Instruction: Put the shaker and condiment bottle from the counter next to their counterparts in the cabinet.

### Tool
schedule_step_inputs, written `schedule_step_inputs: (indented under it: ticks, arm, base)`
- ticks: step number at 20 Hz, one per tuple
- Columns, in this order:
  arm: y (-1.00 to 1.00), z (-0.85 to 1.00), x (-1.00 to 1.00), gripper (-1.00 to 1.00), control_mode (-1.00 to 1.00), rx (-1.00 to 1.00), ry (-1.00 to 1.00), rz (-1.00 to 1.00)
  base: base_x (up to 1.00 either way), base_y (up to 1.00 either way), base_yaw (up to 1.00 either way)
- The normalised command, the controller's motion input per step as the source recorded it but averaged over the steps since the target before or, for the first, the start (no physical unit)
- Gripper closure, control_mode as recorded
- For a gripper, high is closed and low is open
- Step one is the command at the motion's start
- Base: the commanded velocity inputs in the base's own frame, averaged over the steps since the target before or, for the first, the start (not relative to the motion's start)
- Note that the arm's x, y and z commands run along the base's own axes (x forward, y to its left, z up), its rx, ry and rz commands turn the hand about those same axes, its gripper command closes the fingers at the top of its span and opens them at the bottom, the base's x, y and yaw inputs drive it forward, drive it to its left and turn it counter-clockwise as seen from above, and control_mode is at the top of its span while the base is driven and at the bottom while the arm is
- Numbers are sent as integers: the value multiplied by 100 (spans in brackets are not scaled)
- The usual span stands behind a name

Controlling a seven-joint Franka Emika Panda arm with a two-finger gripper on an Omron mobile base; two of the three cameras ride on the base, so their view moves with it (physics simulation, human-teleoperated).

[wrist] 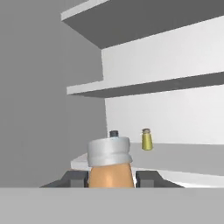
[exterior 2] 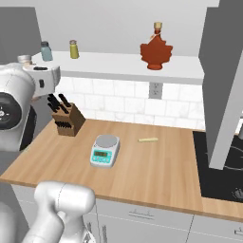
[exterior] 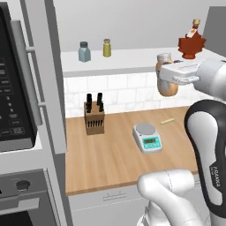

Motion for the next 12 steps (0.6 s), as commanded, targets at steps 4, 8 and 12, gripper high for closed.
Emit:
schedule_step_inputs:
  ticks: [4, 8, 12]
  arm:
    - [-37, 4, 0, 100, -100, -14, -32, -1]
    - [-32, 0, 0, 100, -100, -17, -29, -9]
    - [-25, -14, 11, 100, -100, -6, 1, -9]
  base:
    - [0, 0, 0]
    - [0, 0, 0]
    - [0, 0, 0]
